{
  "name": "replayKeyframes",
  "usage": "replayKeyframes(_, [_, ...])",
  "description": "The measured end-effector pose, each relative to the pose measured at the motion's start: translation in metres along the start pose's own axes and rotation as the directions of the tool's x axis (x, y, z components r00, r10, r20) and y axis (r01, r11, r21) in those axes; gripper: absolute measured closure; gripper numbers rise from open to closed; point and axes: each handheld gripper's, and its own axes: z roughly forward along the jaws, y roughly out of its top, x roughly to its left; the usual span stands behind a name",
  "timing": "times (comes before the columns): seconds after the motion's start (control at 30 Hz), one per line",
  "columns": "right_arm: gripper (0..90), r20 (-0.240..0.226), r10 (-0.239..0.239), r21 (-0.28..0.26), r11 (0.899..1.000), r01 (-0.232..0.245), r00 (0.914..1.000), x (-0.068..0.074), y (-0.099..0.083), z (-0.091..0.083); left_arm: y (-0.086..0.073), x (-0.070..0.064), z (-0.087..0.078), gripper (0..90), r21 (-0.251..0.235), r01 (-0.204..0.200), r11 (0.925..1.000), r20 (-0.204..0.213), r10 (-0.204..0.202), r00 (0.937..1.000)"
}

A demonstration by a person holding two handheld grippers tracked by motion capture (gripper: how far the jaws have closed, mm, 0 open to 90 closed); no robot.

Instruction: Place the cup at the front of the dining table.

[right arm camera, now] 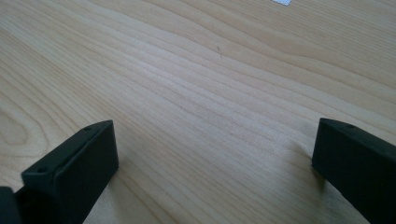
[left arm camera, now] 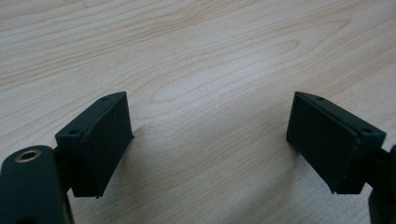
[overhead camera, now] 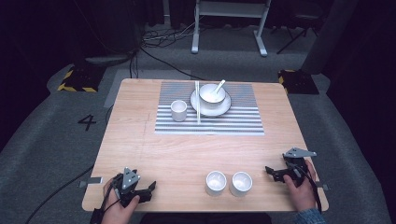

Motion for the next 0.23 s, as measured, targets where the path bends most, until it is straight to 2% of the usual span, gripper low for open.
replayKeyframes(0.23, [0.5, 0.0, 0.0, 0.0, 1.0, 0.0, 1.0, 0.0, 0.0, 0.0, -0.0011, -0.0011, -0.0001, 14.5, -0.007, 0.003, 1.0, -0.005, -0.003, 1.0])
